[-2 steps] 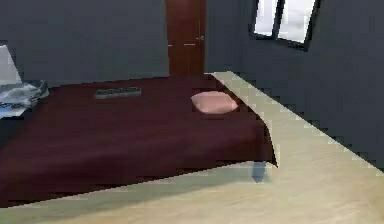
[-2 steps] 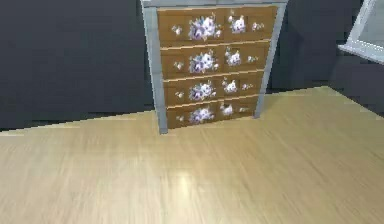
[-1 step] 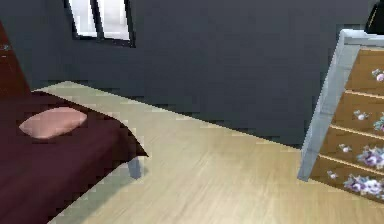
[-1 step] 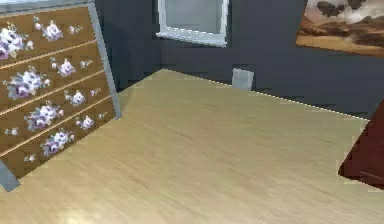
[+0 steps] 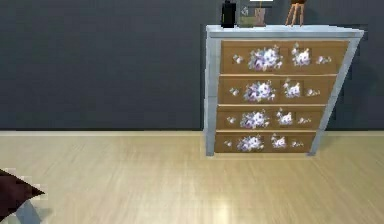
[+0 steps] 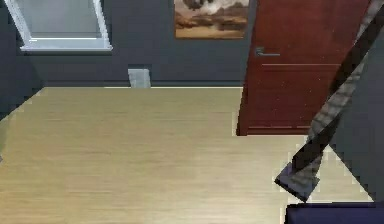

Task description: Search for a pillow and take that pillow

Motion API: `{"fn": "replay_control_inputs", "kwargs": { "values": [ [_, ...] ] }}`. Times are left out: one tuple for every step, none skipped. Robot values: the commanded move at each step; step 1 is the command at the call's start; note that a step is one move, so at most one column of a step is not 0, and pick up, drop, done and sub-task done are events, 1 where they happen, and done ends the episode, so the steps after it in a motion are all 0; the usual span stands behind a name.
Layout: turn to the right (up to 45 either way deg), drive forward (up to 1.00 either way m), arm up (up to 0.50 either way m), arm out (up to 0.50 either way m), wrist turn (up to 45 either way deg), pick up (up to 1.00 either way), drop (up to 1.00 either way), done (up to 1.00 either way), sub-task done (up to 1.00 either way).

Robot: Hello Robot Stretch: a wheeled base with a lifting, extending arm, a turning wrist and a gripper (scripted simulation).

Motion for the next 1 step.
{"fn": "replay_control_inputs", "kwargs": {
  "values": [
    [0.0, 0.2, 0.0, 0.0, 0.0, 0.0, 0.0, 0.0, 0.0]
  ]
}}
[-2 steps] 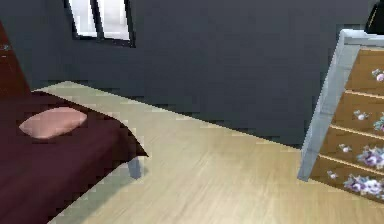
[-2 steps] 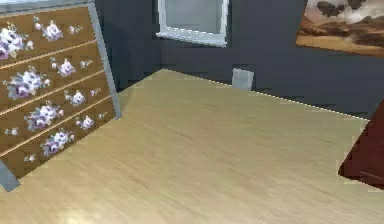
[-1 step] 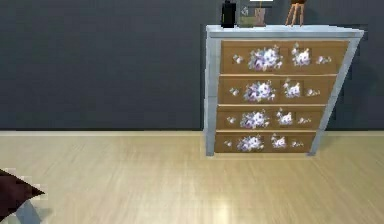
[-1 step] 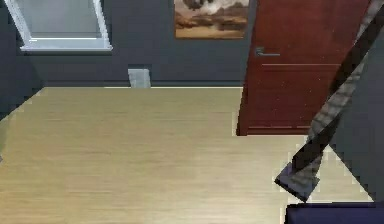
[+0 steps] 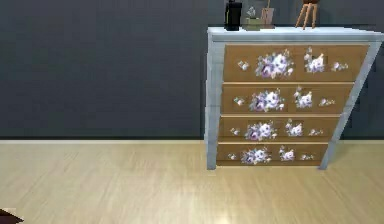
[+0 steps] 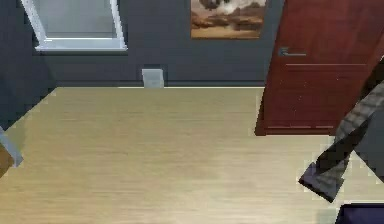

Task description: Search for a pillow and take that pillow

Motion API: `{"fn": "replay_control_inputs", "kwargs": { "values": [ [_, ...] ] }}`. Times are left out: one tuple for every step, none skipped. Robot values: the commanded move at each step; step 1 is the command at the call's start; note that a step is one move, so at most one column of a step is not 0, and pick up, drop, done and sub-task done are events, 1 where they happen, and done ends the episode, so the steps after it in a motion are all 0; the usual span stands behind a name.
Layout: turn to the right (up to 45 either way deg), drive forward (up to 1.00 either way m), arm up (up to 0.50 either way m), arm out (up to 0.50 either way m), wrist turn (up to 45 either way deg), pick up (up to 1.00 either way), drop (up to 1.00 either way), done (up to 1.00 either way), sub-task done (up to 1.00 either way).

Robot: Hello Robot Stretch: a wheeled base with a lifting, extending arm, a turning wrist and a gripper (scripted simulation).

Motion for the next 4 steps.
{"fn": "replay_control_inputs", "kwargs": {
  "values": [
    [-45.0, 0.0, 0.0, 0.0, 0.0, 0.0, 0.0, 0.0, 0.0],
    [-42.0, 0.0, 0.0, 0.0, 0.0, 0.0, 0.0, 0.0, 0.0],
    [0.0, 0.5, 0.0, 0.0, 0.0, 0.0, 0.0, 0.0, 0.0],
    [-45.0, 0.0, 0.0, 0.0, 0.0, 0.0, 0.0, 0.0, 0.0]
  ]
}}
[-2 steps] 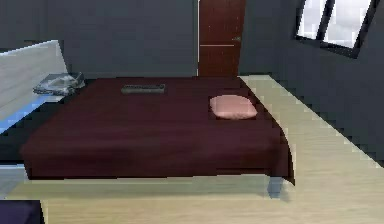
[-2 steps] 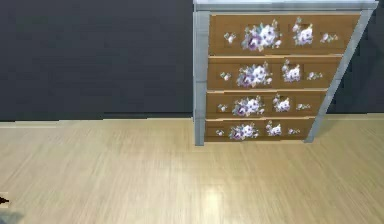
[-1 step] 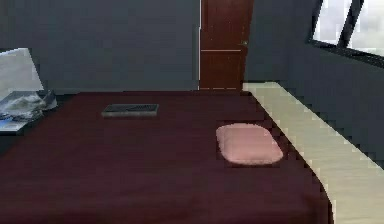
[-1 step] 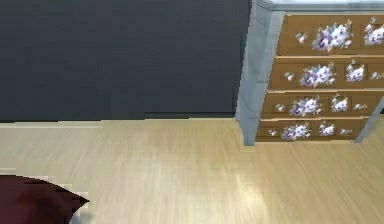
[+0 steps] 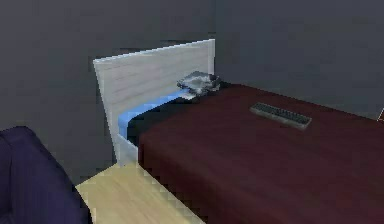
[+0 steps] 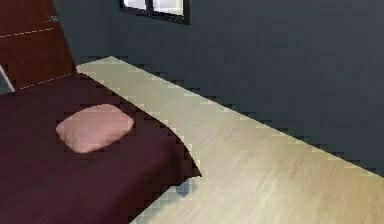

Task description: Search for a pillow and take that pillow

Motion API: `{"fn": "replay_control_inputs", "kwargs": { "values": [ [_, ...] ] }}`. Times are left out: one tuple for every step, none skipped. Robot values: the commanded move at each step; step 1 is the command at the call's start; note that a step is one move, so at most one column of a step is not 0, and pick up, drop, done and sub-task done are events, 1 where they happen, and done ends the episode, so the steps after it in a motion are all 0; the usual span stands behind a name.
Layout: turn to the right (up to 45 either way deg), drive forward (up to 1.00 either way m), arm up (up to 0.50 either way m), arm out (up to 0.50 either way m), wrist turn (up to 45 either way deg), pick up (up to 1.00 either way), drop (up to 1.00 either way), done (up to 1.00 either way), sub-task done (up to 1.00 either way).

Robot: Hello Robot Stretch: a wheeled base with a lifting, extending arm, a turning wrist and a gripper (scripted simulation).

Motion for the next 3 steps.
{"fn": "replay_control_inputs", "kwargs": {
  "values": [
    [-24.0, 0.0, 0.0, 0.0, 0.0, 0.0, 0.0, 0.0, 0.0],
    [45.0, 0.0, 0.0, 0.0, 0.0, 0.0, 0.0, 0.0, 0.0],
    [45.0, 0.0, 0.0, 0.0, 0.0, 0.0, 0.0, 0.0, 0.0]
  ]
}}
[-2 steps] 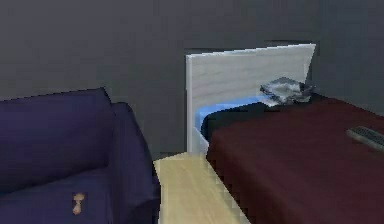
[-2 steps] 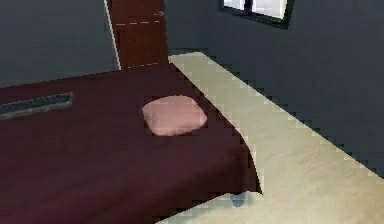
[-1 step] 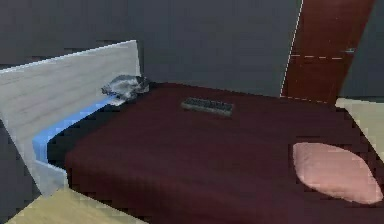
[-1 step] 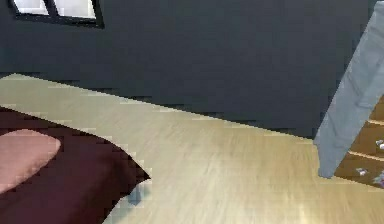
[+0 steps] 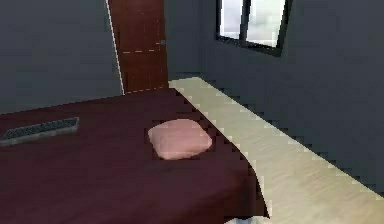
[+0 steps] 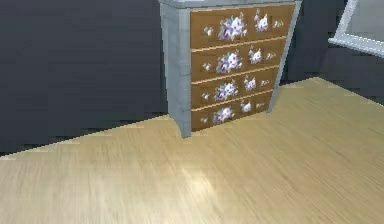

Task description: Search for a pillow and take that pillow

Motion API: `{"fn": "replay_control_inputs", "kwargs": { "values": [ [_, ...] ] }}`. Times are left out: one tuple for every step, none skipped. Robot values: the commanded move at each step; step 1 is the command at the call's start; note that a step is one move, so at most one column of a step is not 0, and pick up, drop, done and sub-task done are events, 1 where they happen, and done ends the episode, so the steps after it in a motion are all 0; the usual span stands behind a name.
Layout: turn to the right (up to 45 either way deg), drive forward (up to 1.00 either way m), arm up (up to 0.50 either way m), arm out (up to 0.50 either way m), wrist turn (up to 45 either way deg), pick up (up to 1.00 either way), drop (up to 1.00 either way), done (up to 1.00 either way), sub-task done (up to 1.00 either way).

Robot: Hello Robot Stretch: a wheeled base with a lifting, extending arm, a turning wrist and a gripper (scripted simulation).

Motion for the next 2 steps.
{"fn": "replay_control_inputs", "kwargs": {
  "values": [
    [0.0, 0.35, 0.0, 0.0, 0.0, 0.0, 0.0, 0.0, 0.0],
    [-45.0, 0.0, 0.0, 0.0, 0.0, 0.0, 0.0, 0.0, 0.0]
  ]
}}
